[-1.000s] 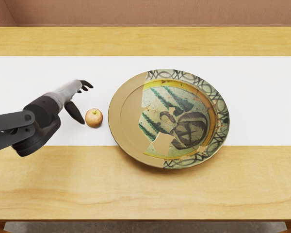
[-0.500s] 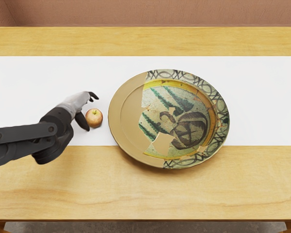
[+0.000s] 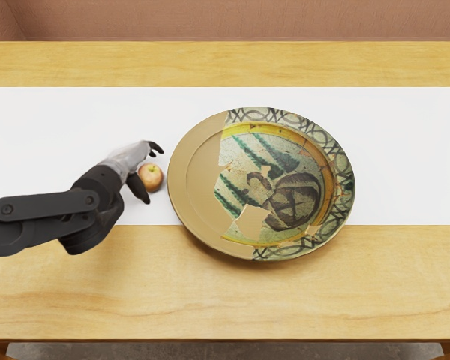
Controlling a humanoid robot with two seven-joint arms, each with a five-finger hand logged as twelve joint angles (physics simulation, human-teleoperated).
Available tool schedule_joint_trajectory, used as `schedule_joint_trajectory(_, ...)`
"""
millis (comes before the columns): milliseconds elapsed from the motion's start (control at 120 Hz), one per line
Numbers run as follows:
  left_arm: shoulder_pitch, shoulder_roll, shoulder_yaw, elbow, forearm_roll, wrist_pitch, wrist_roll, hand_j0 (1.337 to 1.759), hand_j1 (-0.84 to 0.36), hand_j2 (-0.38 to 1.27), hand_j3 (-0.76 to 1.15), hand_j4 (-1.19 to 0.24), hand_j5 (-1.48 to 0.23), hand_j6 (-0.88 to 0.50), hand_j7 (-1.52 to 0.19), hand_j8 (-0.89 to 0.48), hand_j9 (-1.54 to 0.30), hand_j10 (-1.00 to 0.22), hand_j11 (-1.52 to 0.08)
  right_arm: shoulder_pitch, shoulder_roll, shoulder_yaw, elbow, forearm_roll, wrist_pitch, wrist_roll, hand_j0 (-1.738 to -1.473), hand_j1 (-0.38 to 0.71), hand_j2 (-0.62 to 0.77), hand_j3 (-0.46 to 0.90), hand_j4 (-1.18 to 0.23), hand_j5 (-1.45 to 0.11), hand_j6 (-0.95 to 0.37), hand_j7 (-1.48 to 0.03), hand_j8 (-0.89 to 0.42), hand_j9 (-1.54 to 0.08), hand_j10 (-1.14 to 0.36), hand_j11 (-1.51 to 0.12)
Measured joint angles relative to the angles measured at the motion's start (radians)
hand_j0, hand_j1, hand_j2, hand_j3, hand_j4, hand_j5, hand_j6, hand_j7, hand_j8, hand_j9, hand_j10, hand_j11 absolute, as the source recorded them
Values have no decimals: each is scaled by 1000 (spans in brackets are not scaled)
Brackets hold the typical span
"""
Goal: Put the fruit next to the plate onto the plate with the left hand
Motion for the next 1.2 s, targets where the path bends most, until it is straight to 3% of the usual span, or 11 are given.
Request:
schedule_joint_trajectory(50,0,-7,1,0,0,0,3,1693,-19,-77,300,-292,-377,-296,-372,-299,-368,-302,-364,0,0,0,0,0,0,0,-1658,-307,-7,0,-35,-45,-35,-45,-35,-45,-35,-45)
schedule_joint_trajectory(142,0,-8,1,0,0,0,7,1687,-27,-103,362,-293,-385,-301,-376,-308,-366,-314,-358,0,0,0,0,0,0,0,-1658,-307,-7,0,-35,-45,-35,-45,-35,-45,-35,-45)
schedule_joint_trajectory(325,2,-1,5,-6,-1,-1,4,1665,-86,-81,470,-344,-449,-350,-441,-357,-433,-362,-425,0,0,0,0,0,0,0,-1658,-307,-7,0,-35,-45,-35,-45,-35,-45,-35,-45)
schedule_joint_trajectory(492,0,9,8,-9,-2,-2,0,1624,-149,69,448,-426,-552,-428,-550,-431,-547,-432,-545,0,0,-1,0,0,0,0,-1658,-307,-7,0,-35,-45,-35,-45,-35,-45,-35,-45)
schedule_joint_trajectory(500,0,12,9,-9,-2,-2,0,1687,-152,50,526,-430,-561,-434,-557,-436,-554,-438,-550,0,0,-1,0,0,0,0,-1658,-307,-7,0,-35,-45,-35,-45,-35,-45,-35,-45)
schedule_joint_trajectory(517,0,14,9,-9,-2,-3,0,1659,-160,64,500,-440,-574,-443,-571,-446,-568,-447,-565,0,0,-1,0,0,0,0,-1658,-307,-7,0,-35,-45,-35,-45,-35,-45,-35,-45)
schedule_joint_trajectory(608,-2,34,9,-9,-8,-5,0,1658,-239,109,334,-511,-668,-507,-665,-515,-663,-516,-662,1,0,-1,0,0,0,0,-1658,-307,-7,0,-35,-45,-35,-45,-35,-45,-35,-45)
schedule_joint_trajectory(667,-6,36,9,-9,-16,-6,0,1656,-273,89,251,-501,-747,-443,-744,-567,-742,-568,-739,1,0,-1,0,0,0,0,-1658,-307,-7,0,-35,-45,-35,-45,-35,-45,-35,-45)
schedule_joint_trajectory(858,-10,29,4,-11,-35,-10,-1,1649,-286,223,98,-414,-1022,-329,-1012,-494,-1013,-730,-1015,1,0,0,0,0,0,0,-1658,-307,-7,0,-35,-45,-35,-45,-35,-45,-35,-45)
schedule_joint_trajectory(1092,-60,63,4,-44,-90,-20,-2,1646,-288,298,31,-362,-1169,-270,-1140,-458,-1135,-802,-1143,2,0,0,0,0,0,0,-1658,-307,-7,0,-35,-45,-35,-45,-35,-45,-35,-45)
schedule_joint_trajectory(1200,-98,91,5,-64,-115,-26,-2,1647,-307,406,18,-349,-1197,-271,-1165,-452,-1154,-821,-1161,2,0,0,0,0,0,0,-1658,-307,-7,0,-35,-45,-35,-45,-35,-45,-35,-45)
